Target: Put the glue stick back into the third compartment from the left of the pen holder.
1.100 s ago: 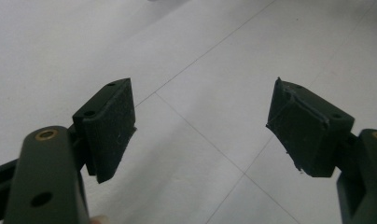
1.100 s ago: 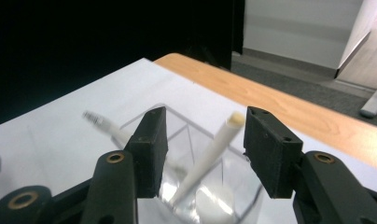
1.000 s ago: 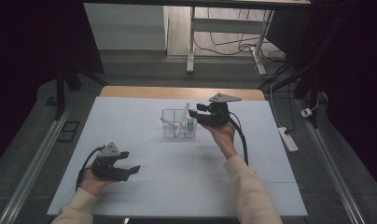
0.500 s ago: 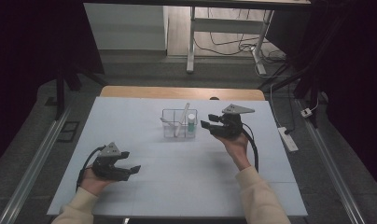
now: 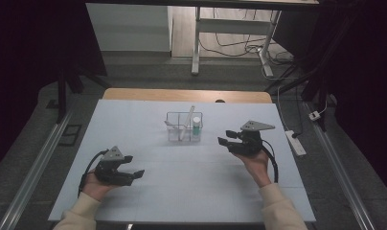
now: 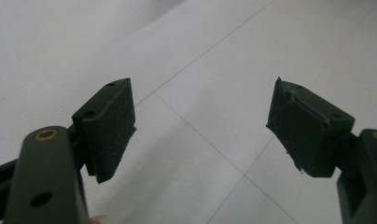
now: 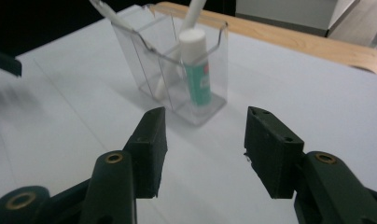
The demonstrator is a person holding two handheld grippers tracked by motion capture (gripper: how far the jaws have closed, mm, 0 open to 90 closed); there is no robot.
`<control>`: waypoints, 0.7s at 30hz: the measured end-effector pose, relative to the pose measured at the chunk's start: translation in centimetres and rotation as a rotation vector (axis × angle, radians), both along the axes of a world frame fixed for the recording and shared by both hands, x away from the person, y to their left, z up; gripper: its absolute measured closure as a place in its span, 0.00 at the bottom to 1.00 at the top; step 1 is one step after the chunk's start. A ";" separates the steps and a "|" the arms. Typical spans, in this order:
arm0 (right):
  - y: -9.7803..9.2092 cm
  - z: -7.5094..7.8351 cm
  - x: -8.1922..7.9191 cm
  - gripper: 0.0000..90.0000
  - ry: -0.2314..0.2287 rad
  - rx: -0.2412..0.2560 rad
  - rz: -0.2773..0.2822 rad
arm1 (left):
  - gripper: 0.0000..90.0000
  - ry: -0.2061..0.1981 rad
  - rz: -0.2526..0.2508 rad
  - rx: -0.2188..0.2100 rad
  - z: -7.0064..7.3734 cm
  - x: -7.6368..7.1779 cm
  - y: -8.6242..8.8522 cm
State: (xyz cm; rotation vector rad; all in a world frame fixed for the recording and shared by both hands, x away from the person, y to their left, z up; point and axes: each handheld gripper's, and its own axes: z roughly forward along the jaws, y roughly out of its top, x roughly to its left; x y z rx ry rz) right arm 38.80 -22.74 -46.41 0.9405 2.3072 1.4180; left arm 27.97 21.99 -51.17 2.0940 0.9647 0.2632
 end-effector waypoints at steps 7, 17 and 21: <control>-3.3 -1.0 -2.0 0.52 0.023 -0.030 -0.028 | 0.26 0.001 -0.002 -0.001 0.0 0.0 -0.1; -6.2 -2.0 -4.4 0.48 0.014 -0.062 -0.027 | 0.26 -0.004 0.004 -0.010 0.1 -0.1 0.0; -6.7 -2.3 -4.7 0.46 0.014 -0.075 -0.025 | 0.26 -0.005 0.001 -0.008 0.1 -0.1 0.0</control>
